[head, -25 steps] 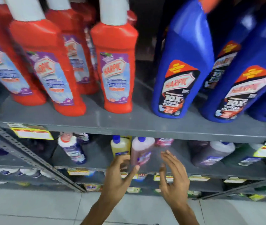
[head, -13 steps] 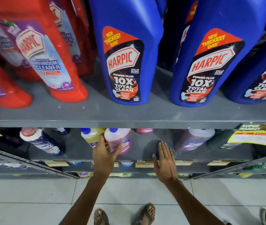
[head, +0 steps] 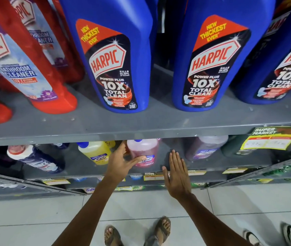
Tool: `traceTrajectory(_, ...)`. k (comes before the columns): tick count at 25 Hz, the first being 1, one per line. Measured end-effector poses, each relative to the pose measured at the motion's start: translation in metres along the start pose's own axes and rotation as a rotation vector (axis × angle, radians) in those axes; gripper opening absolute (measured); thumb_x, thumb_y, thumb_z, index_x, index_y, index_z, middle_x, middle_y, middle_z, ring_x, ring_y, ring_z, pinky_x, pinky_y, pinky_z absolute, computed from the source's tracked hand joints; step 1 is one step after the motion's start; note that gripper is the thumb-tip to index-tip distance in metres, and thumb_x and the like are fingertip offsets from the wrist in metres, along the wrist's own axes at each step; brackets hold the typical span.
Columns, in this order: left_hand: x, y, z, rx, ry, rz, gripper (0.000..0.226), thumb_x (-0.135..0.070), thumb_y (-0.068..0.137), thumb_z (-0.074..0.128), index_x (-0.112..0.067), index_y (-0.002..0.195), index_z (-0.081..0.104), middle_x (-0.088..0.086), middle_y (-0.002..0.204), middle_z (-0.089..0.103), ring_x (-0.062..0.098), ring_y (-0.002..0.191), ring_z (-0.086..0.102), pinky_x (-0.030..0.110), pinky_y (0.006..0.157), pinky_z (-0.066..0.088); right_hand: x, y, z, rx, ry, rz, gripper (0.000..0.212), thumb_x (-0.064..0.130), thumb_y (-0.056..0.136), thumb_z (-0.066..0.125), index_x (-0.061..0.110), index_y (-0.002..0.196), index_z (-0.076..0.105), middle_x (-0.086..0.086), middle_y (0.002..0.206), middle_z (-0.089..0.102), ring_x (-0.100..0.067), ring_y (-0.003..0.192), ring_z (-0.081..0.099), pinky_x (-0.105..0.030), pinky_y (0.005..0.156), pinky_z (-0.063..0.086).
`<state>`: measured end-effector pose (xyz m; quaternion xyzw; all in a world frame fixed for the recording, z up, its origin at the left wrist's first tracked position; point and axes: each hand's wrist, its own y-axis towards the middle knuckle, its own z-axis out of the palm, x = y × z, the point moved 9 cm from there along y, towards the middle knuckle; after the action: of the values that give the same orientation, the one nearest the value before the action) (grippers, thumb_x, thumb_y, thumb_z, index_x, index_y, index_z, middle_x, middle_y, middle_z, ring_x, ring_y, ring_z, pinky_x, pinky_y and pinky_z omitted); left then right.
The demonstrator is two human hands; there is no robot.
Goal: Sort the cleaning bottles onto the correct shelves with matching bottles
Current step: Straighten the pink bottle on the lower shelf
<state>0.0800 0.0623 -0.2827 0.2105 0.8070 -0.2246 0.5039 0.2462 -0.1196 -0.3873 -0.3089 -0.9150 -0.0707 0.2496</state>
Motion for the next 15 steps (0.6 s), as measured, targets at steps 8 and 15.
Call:
traceTrajectory(8, -0.009, 0.005, 0.026, 0.053, -0.010, -0.004, 0.068, -0.024, 0.075, 0.099, -0.027, 0.132, 0.062, 0.004, 0.127, 0.080, 0.019, 0.119, 0.077, 0.045, 0.104, 0.064, -0.004, 0.003, 0.004, 0.014, -0.069, 0.007, 0.066, 0.037, 0.111, 0.040, 0.005, 0.167, 0.026, -0.013, 0.178, 0.022, -0.028, 0.168, 0.019, -0.047, 0.138, 0.022)
traceTrajectory(15, -0.007, 0.007, 0.044, 0.075, -0.044, -0.032, 0.077, -0.020, 0.083, 0.093, -0.013, 0.150, 0.056, 0.010, 0.141, 0.074, 0.025, 0.128, 0.072, 0.047, 0.105, 0.064, -0.011, 0.004, 0.012, 0.043, -0.126, 0.011, 0.070, 0.045, 0.112, 0.030, 0.011, 0.170, 0.014, -0.007, 0.181, 0.010, -0.021, 0.170, 0.008, -0.042, 0.140, 0.012)
